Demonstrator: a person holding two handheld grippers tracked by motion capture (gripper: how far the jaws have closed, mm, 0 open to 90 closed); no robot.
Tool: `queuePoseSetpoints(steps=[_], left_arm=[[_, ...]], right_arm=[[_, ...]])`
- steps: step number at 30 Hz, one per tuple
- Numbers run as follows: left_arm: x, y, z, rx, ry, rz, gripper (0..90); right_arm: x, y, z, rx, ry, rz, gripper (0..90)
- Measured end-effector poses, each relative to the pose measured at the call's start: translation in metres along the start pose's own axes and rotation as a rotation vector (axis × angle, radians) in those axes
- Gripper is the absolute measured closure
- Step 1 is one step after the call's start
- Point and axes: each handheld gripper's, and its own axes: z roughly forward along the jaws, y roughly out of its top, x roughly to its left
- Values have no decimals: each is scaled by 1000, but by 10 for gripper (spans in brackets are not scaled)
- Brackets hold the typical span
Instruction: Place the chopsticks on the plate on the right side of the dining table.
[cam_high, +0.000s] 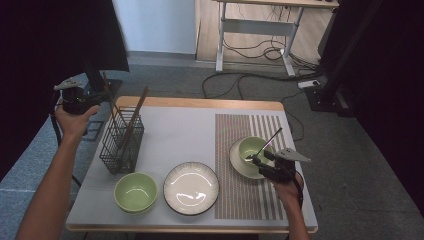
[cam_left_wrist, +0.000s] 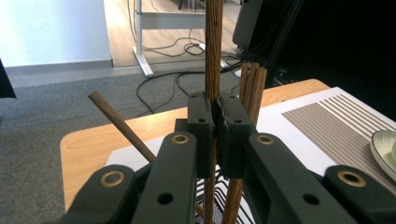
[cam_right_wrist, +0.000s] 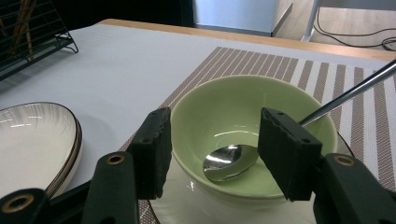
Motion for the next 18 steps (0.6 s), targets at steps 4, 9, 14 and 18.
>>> queuePoseSetpoints(steps=[4, 9, 14, 18], left_arm=[[-1, 3, -5, -7, 7, 1, 846], [-4, 8, -9, -15, 14, 9, 847], [-9, 15, -15, -33, 14, 18, 847], [-10, 19, -21, -49, 13, 14, 847]], right_arm=[[0, 1, -1, -4, 1, 0, 446], [-1, 1, -1, -7, 1, 4, 445], [-2, 2, -3, -14, 0, 6, 445], [-2, 2, -3, -13, 0, 5, 445]])
